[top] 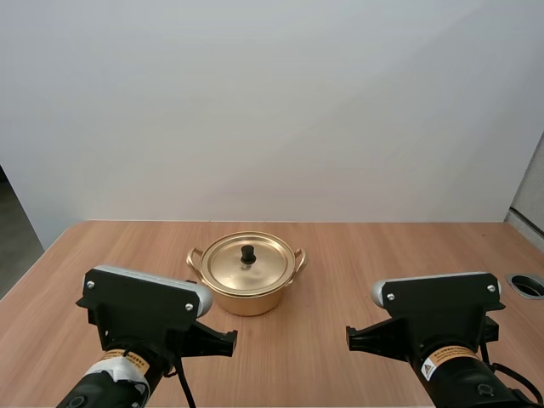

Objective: Open the pot, put the car inside, and close it

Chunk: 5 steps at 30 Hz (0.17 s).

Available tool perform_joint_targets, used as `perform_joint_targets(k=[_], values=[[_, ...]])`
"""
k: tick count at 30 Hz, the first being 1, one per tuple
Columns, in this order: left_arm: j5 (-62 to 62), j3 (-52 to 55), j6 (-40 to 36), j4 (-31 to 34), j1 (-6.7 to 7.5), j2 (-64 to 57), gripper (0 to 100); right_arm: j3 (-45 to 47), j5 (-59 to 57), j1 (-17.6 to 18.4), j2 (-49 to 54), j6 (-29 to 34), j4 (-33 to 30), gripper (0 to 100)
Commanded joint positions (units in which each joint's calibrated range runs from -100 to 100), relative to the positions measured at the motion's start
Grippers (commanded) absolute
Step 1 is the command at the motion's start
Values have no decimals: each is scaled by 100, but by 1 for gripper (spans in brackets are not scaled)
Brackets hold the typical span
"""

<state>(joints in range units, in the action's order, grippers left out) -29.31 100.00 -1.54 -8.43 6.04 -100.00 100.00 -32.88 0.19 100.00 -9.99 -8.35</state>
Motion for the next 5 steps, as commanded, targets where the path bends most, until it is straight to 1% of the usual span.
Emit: perform_joint_targets(k=[1, 3, 5], values=[[-4, 0, 4, 8, -44, 0, 0, 0, 4, 5, 0, -3, -1, 0], [-4, 0, 4, 8, -164, 0, 0, 0, 4, 5, 0, -3, -1, 0], [-4, 0, 4, 8, -364, 0, 0, 0, 4, 5, 0, -3, -1, 0]])
